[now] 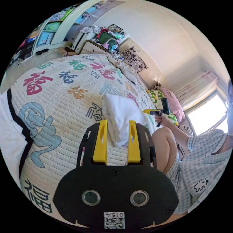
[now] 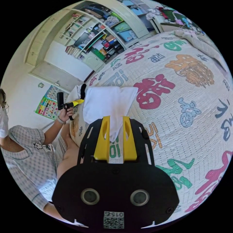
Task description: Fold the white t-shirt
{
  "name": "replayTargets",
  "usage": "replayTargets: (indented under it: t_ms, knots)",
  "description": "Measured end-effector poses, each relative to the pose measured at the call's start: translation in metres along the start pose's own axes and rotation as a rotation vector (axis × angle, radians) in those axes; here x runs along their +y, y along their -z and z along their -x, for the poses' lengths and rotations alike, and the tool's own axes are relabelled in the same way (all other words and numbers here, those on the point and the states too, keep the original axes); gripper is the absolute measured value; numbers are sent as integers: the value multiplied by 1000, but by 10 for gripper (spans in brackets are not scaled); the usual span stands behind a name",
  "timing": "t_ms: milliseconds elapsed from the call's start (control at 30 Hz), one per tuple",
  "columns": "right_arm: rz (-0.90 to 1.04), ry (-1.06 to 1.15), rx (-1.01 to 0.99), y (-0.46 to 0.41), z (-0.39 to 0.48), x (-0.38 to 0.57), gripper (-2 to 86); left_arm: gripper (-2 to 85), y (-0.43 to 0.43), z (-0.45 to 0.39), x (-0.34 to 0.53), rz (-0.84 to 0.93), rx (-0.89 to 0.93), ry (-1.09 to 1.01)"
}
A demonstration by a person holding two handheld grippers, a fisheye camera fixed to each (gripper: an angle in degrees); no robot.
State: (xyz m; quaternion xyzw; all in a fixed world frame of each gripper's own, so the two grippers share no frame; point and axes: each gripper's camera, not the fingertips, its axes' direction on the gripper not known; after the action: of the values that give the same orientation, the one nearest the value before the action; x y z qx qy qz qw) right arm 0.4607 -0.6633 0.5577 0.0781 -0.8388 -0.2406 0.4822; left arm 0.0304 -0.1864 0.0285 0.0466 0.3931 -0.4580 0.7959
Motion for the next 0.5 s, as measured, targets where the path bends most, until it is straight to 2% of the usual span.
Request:
replayTargets:
  t_ms: [200,267,500]
  knots:
    - [39,-113,-77,-12,-28,-1,112,169,-25,43,-2,-5,204,106]
    - [35,-108,-175,-14,-29,-1,124,170,-41,42,-10,6,271,92]
    - [119,-64,-113,-27,-10,-6,78,122,-76,22,-22,48,221,77]
